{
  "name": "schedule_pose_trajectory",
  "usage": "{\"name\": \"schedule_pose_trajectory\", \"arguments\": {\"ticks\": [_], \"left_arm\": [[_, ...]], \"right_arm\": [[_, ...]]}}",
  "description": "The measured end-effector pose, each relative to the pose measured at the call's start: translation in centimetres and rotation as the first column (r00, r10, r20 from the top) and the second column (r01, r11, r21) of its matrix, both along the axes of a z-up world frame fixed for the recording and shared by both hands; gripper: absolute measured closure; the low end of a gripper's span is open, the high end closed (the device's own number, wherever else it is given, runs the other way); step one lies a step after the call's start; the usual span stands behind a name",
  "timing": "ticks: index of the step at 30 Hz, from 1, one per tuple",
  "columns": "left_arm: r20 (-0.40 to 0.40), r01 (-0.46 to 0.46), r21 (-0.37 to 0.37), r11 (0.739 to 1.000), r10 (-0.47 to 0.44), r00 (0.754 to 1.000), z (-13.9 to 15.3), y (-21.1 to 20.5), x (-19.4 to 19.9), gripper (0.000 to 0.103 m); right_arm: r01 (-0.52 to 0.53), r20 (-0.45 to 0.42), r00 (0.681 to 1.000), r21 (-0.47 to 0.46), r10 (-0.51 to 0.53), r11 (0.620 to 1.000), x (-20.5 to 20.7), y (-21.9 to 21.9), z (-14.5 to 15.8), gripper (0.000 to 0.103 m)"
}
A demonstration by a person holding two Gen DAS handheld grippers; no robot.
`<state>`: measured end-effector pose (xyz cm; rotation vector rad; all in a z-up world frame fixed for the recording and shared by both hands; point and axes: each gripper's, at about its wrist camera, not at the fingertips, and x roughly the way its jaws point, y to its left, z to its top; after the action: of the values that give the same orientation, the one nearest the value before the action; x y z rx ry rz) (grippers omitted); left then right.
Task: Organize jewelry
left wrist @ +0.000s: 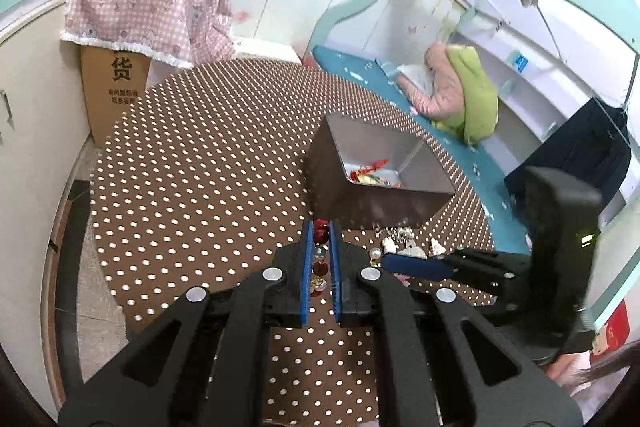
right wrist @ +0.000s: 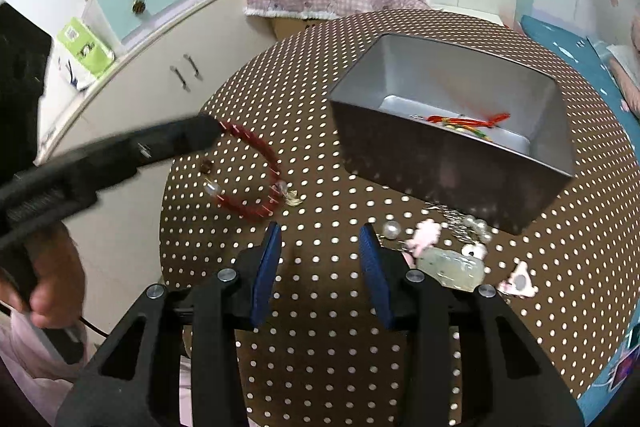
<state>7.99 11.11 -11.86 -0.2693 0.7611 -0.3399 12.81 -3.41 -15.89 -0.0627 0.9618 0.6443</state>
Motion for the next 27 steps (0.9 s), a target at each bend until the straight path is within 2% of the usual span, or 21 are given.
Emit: {"name": "schedule_pose_trajectory", "arguments": {"ticks": [6, 18, 20, 24, 27], "left_arm": [[0.027, -0.025, -0.032, 0.999, 0.025, 0.999, 0.8, 2.1, -0.7, 0.095], [-0.053, -0.082, 0.043, 0.996, 0.085, 0.995, -2.2, 2.9, -0.3, 0.095], [-0.06, -0.088, 0.058, 0.994, 0.091, 0.994, -2.7, 3.0, 0.0, 0.095], [-0.082, -0.087, 0.076, 0.993, 0.093, 0.992, -3.5, 2.8, 0.3, 0.095], [-0.087, -0.089, 0.087, 0.992, 0.096, 0.992, -3.7, 2.5, 0.5, 0.095]], "right_arm": [[-0.056, 0.01, 0.998, -0.029, 0.056, 0.998, 0.1, 2.5, -0.2, 0.065], [-0.098, 0.026, 0.995, -0.062, 0.099, 0.993, 1.6, 6.4, -1.8, 0.077], [-0.099, 0.036, 0.994, -0.072, 0.102, 0.992, 1.6, 6.7, -1.8, 0.084], [-0.098, 0.037, 0.994, -0.074, 0.101, 0.992, 1.8, 6.8, -1.8, 0.092], [-0.095, 0.019, 0.995, -0.051, 0.096, 0.994, 2.1, 6.3, -1.7, 0.093]]}}
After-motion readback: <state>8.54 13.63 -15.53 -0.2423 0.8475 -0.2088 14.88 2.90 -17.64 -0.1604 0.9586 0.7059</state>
